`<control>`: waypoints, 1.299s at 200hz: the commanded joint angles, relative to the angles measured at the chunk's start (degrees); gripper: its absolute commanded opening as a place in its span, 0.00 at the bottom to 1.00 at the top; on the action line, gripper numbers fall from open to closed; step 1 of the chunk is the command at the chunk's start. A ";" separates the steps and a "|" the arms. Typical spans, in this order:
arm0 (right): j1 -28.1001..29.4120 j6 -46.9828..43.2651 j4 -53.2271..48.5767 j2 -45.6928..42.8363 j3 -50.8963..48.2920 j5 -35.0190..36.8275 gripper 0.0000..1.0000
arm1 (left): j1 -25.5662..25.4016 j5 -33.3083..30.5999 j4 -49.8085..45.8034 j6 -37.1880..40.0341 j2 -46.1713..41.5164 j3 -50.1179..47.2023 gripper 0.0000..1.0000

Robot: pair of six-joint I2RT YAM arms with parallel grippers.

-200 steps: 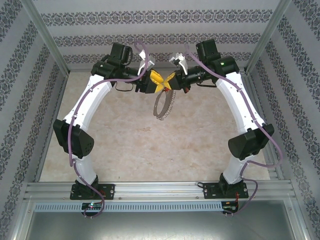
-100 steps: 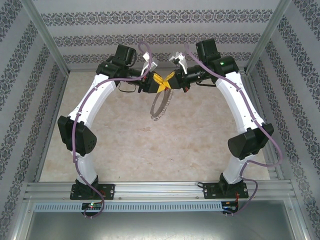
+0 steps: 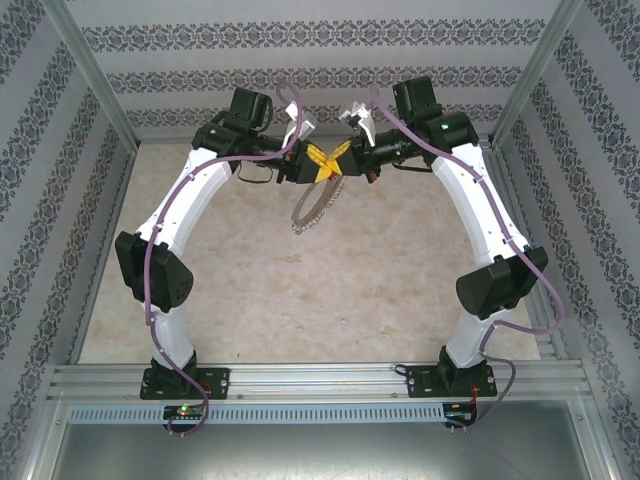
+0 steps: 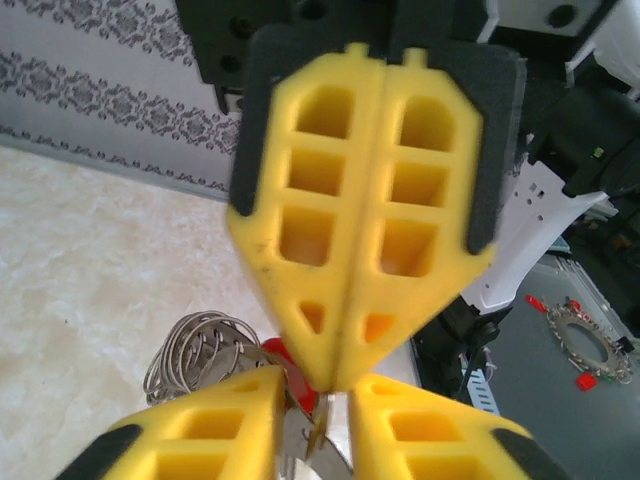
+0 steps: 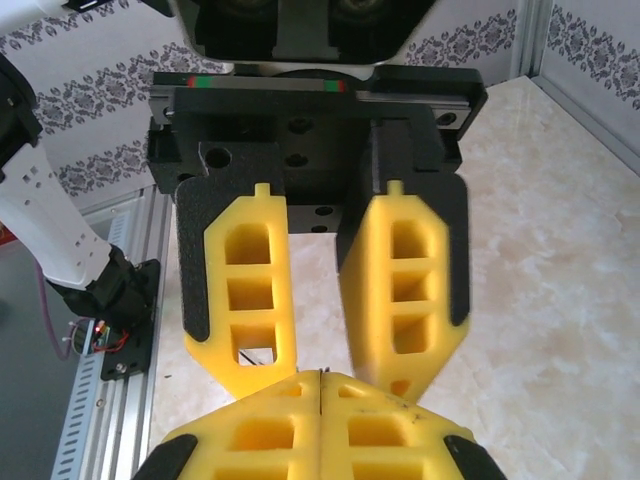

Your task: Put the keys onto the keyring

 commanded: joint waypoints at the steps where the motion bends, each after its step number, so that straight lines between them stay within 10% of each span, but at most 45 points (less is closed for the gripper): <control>1: 0.87 -0.77 -0.39 0.29 1.19 -2.51 0.00 | -0.45 1.54 5.31 -1.12 -0.82 1.23 0.13; 43: 0.59 0.85 0.76 0.16 1.25 -2.60 0.00 | -0.47 1.17 6.94 -2.48 -1.26 0.88 0.00; 59: -0.17 3.13 3.00 -0.83 0.33 -2.99 0.36 | -0.44 0.69 7.63 -3.26 -1.36 0.91 0.00; 75: -1.75 7.15 7.87 -3.79 -3.23 -3.40 0.44 | -0.47 -0.21 9.10 -4.78 -1.75 0.53 0.00; 168: -5.67 35.63 51.93 -24.41 -43.75 1.35 0.45 | -0.51 -4.50 23.69 -18.38 -6.45 -5.68 0.00; 260: -4.92 46.17 66.45 -22.31 -44.62 1.97 0.44 | -1.46 -4.80 24.45 -19.56 -6.04 -5.79 0.00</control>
